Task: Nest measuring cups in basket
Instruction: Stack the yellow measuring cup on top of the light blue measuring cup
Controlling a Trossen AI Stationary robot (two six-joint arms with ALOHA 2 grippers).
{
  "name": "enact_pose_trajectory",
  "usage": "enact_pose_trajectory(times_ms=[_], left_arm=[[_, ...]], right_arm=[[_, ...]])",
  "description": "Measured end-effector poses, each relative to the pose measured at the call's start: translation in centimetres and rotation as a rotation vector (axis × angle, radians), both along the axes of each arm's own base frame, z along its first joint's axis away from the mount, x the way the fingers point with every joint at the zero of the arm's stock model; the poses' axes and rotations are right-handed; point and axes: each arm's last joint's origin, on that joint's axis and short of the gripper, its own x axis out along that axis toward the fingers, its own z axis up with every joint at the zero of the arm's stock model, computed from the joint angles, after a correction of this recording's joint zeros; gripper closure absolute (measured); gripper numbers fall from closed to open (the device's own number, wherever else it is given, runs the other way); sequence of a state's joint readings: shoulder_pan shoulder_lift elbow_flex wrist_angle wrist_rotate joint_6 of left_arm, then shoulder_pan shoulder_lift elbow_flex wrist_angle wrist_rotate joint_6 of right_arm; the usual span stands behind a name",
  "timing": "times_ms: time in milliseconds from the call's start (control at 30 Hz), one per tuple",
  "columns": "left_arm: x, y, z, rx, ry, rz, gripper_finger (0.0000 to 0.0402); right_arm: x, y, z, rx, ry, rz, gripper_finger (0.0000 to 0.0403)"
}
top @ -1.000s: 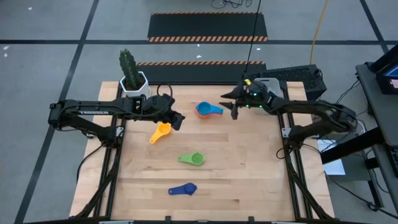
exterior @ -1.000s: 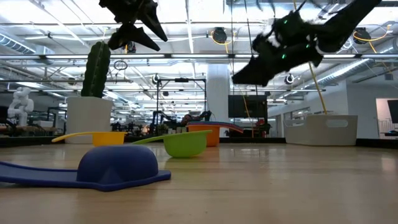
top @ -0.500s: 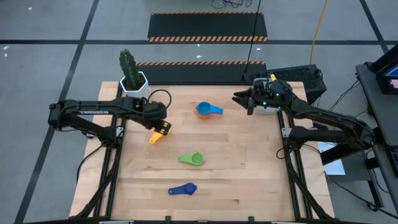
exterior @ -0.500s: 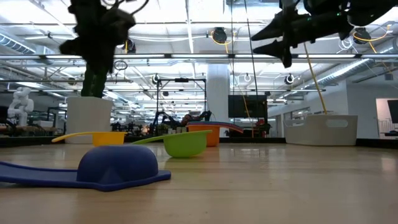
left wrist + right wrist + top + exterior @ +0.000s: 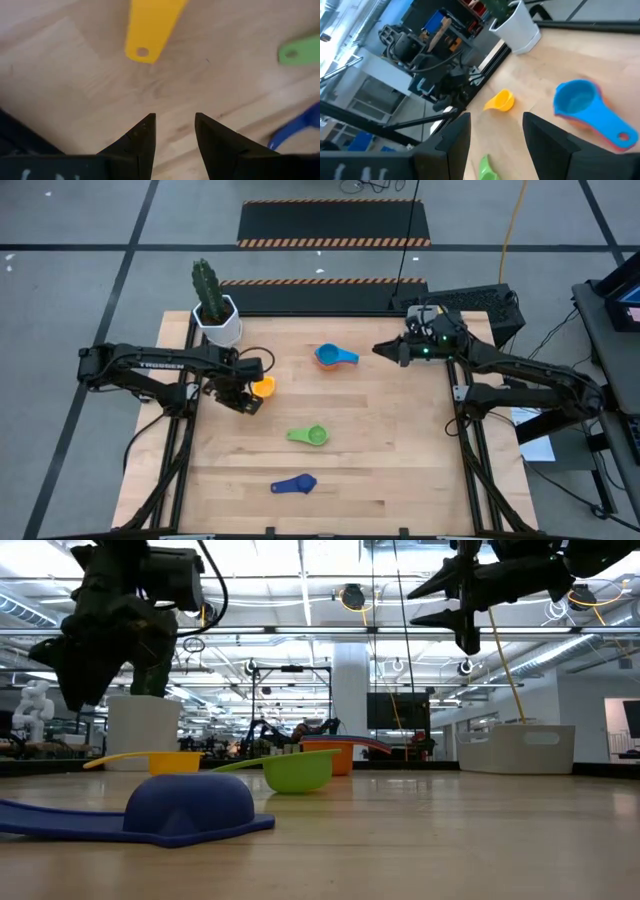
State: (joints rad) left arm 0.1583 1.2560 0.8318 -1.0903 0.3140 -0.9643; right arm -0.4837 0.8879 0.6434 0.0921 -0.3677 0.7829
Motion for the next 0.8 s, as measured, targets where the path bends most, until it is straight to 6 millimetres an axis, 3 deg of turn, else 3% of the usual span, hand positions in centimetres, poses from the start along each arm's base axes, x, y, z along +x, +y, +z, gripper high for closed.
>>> enact_pose_trajectory(times_ms=[200,500,800], left_arm=[[0.4,0.5,0.1,0.040,-0.070,-0.065,0.0226],[0.1,2.6,-1.0,0.135,-0.141,-0.179,0.0156],[-0.3,3.9,-3.0,0.183,-0.203,-0.201,0.0144]], right_arm=[[0.6,1.2,0.0,0.037,-0.002,0.024,0.0229],[1.4,3.5,0.1,0.084,-0.013,0.052,0.0229],[1.9,5.7,0.5,0.075,-0.052,0.047,0.0229]])
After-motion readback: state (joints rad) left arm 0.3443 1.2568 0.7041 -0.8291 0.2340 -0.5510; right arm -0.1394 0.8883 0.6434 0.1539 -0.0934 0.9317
